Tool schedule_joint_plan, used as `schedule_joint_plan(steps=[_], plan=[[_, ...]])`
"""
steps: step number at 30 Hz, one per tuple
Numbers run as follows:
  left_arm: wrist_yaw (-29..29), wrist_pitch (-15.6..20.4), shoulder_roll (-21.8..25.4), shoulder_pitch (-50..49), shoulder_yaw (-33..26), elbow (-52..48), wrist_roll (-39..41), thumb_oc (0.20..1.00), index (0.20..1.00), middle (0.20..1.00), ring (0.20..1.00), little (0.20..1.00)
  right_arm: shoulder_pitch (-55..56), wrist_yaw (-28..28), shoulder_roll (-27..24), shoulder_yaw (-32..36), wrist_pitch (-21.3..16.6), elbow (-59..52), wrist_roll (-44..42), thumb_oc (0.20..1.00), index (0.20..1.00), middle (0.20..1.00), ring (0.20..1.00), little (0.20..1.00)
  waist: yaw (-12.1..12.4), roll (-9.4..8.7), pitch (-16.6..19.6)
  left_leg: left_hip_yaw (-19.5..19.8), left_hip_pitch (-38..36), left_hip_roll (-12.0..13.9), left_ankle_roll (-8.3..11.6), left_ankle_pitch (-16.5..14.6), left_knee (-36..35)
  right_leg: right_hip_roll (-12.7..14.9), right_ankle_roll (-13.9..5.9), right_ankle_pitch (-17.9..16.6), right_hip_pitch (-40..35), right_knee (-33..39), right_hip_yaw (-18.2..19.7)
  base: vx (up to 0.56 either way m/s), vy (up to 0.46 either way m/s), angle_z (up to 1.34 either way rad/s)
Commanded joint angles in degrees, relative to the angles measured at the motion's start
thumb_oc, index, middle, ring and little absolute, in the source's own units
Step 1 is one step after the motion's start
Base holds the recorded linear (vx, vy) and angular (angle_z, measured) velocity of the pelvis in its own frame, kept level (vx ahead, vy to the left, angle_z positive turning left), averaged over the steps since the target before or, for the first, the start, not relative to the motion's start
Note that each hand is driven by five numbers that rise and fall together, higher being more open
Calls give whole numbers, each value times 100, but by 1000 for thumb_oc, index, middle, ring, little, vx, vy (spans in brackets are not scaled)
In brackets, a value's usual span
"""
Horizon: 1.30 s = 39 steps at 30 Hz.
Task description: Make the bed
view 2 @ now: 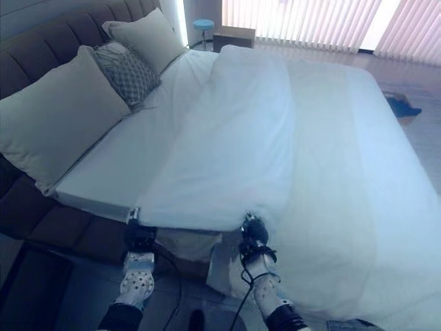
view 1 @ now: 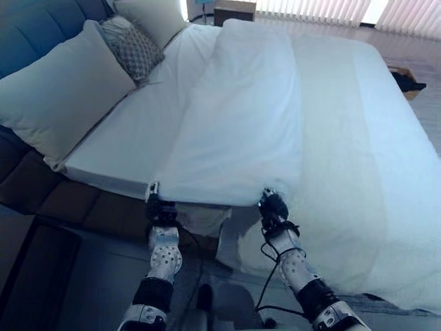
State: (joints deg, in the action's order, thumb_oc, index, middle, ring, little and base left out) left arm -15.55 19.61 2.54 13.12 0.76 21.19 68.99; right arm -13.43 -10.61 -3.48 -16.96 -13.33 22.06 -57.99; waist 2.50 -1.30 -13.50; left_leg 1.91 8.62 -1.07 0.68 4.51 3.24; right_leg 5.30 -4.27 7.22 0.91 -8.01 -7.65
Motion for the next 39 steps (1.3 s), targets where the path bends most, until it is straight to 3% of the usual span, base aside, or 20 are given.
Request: schedule_joint_plan(steps=[1,7,13,15,17,25,26,27,32,39], plan=[[189,736,312,-321,-766,-531,-255,200,200,200,200,200,328,274,-238,179,-418,-606,183,200,200,200,200,200,136,-71,10,-180,-416,-201,56,-494,-254,-109,-109,-391,416,5,183,-17,-66,16],[67,666,164,-556,-797,-251,-72,200,200,200,200,200,792,255,-294,42,-281,-214,221,200,200,200,200,200,156,-124,-297,-82,-12,-156,90,-313,-293,-150,-87,-499,626,274,29,-83,-90,8],[-143,586,308,-285,-600,498,-315,200,200,200,200,200,428,17,-498,-418,4,649,910,200,200,200,200,200,241,-176,-752,63,559,-55,153,-44,-377,-138,-71,-592,1237,213,-238,-66,-73,16],[-143,586,309,-283,-601,500,-314,200,200,200,200,200,425,18,-497,-418,3,651,910,200,200,200,200,200,240,-177,-748,64,566,-55,154,-43,-376,-137,-71,-593,1243,212,-239,-4,-26,11],[-339,542,414,68,-379,1036,-637,200,200,200,200,200,-27,-157,-449,-630,136,1292,1176,200,200,200,200,200,261,-171,-1025,68,922,-25,187,-25,-256,-118,-69,-628,1536,166,-287,4,-29,10],[-595,571,747,914,-129,1709,-1077,200,200,200,200,200,-1282,-256,-473,-1025,292,2116,1686,200,200,200,200,200,322,-74,-1434,-29,1433,-52,199,-91,64,-61,-82,-708,1952,84,-221,7,12,1],[-593,544,798,1014,-124,1764,-1091,200,200,200,200,200,-1429,-275,-488,-1023,296,2184,1674,520,520,520,520,520,332,-73,-1475,-56,1479,-56,200,-102,88,-62,-87,-728,1986,92,-211,0,0,0],[-630,499,864,1108,-112,1917,-1165,1000,1000,1000,1000,1000,-1564,-296,-500,-977,298,2291,1704,1000,1000,1000,1000,1000,326,-69,-1500,-77,1512,-54,201,-110,105,-60,-93,-745,2020,103,-198,0,0,0],[-915,393,1046,1350,-72,2244,-1543,1000,1000,1000,1000,1000,-1866,-428,-465,-886,335,2590,1818,1000,1000,1000,1000,1000,290,-36,-1572,-202,1524,-71,201,-130,83,-49,-129,-813,2046,191,-129,16,24,-4],[-1214,83,1060,1122,-169,2897,-2277,1000,1000,1000,1000,1000,-1383,-426,-497,-379,439,3367,1723,1000,1000,1000,1000,1000,168,17,-1560,-376,1260,-101,171,-237,94,-43,-144,-768,1879,149,-7,3,13,-6]])
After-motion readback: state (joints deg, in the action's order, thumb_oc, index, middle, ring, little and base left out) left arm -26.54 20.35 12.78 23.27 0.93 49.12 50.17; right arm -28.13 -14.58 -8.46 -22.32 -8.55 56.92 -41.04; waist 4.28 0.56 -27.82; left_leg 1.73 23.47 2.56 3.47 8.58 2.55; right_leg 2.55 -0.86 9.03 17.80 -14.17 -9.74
